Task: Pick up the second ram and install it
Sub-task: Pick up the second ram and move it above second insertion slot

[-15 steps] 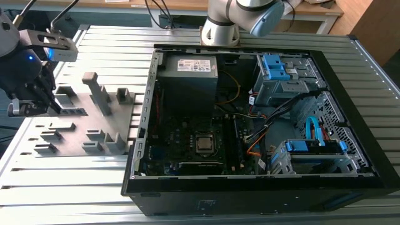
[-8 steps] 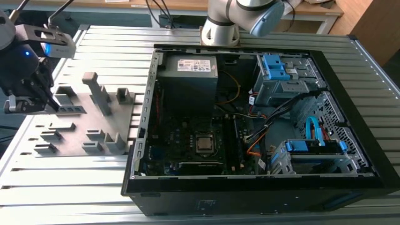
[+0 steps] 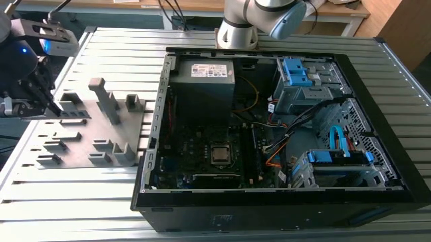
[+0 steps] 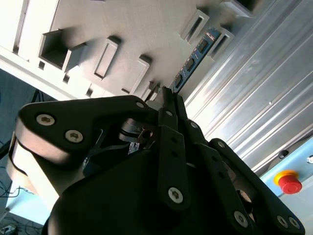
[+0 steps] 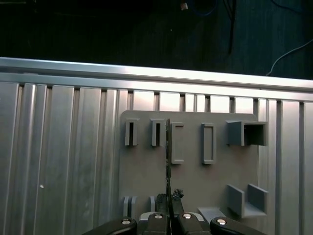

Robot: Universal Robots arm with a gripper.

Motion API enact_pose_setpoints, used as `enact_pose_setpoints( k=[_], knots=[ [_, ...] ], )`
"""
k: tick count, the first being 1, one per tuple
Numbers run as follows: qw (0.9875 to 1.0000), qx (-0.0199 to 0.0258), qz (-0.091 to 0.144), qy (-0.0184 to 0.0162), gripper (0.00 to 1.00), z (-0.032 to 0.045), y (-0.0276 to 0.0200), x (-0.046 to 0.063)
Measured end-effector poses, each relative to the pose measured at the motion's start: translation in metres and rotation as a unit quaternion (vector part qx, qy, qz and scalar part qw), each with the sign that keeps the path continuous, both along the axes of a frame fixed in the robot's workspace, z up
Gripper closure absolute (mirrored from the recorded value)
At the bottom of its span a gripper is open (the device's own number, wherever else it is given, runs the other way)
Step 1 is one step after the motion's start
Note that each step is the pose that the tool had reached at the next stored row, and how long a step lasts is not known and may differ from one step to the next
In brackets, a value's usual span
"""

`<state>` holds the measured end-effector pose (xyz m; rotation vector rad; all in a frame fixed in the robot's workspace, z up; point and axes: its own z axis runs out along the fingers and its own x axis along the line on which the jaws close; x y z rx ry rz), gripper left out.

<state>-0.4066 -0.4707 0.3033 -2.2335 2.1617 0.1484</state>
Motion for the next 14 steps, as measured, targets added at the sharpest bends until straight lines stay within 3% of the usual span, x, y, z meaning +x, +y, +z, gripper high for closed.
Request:
enact_pose_setpoints(
  k=[12,13,14],
  knots=[
    [1.0,0.0,0.0,0.0,0.86,0.0181,0.0,0.0],
    [1.0,0.0,0.0,0.0,0.86,0.0212,0.0,0.0],
    [1.0,0.0,0.0,0.0,0.86,0.0308,0.0,0.0]
  ],
)
